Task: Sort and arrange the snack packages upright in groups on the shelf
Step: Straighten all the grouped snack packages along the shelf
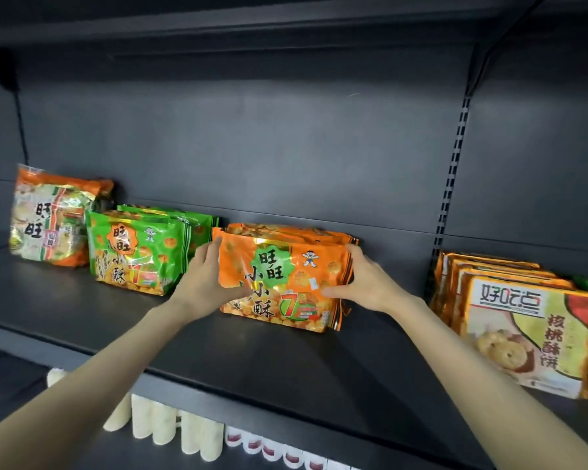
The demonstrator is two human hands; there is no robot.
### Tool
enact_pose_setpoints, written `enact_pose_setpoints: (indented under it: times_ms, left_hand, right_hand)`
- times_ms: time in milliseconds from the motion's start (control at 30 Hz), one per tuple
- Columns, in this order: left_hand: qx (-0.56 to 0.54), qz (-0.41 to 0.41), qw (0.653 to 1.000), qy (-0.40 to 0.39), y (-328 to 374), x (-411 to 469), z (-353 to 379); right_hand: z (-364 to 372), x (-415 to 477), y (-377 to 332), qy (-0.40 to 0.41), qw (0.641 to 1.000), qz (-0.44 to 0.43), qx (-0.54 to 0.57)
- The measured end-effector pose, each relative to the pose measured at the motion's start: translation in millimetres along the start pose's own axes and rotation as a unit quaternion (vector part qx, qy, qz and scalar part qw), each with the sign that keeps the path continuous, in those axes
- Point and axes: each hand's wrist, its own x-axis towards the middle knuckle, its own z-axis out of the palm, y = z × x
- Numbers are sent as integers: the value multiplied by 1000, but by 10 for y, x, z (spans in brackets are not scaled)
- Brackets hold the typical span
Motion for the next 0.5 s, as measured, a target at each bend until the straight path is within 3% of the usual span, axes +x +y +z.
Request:
enact_pose_setpoints:
  times_ms: [167,333,500]
  left_hand:
    - [-139,-54,989,-22,-290,416,157]
    - [-320,-82,941,-79,-520,712,299]
    - [-380,-81,902,-190,-779,935,393]
  right_hand:
    - [258,306,87,84,990,21,111]
    - [407,501,189,163,961,47,218]
    - [442,612,327,126,956,54,258]
